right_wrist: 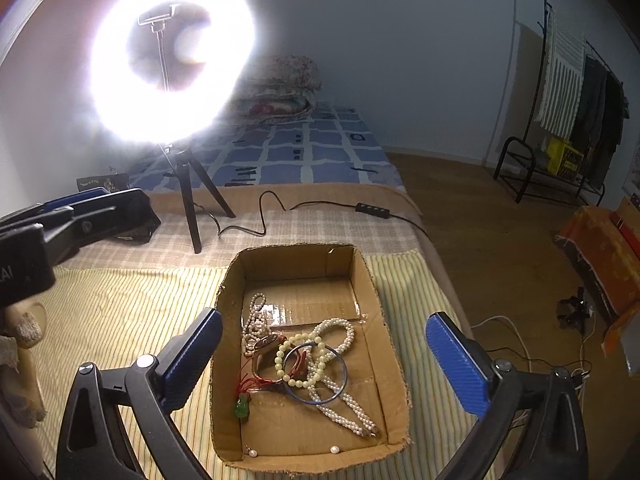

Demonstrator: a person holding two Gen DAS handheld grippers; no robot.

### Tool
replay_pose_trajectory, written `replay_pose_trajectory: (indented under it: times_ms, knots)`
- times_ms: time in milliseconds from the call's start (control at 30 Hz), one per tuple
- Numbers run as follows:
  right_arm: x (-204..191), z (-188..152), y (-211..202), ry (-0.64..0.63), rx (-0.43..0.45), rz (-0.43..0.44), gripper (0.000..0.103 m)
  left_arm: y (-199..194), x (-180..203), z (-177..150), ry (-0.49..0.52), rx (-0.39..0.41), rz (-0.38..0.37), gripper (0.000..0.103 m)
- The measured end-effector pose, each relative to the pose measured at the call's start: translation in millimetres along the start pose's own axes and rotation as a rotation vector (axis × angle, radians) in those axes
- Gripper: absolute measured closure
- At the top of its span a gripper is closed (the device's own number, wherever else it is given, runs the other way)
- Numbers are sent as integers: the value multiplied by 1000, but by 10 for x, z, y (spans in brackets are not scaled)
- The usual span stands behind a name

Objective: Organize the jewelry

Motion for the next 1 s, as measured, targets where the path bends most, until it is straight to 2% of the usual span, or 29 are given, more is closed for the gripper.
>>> replay_pose_trajectory:
  times_ms: [167,367,567,700,1000]
  knots:
    - [-7,-1,-180,9,23,3,0,-266,-38,-29,-3,24,20,32]
    - [-43,-48,-424,14,49,-16,0,-540,-137,-145,-19,34,36,26]
    - [-110,-93,-663,14,77,-66,0,-814,-201,-293,-16,29,37,25]
    - [-175,-130,-819,19,101,-78,0,-1027,-203,-365,-1,54,48,13]
    - [-275,-164,-1203,15,194,-106,0,-1323,-214,-500,56,92,97,5]
Point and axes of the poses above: each gripper's, at about its wrist camera, not at the fingertips, and y roughly the way its jaws point, x to its right, z to its top, the point moved 3 cm from there along y, roughly the way its jaws point
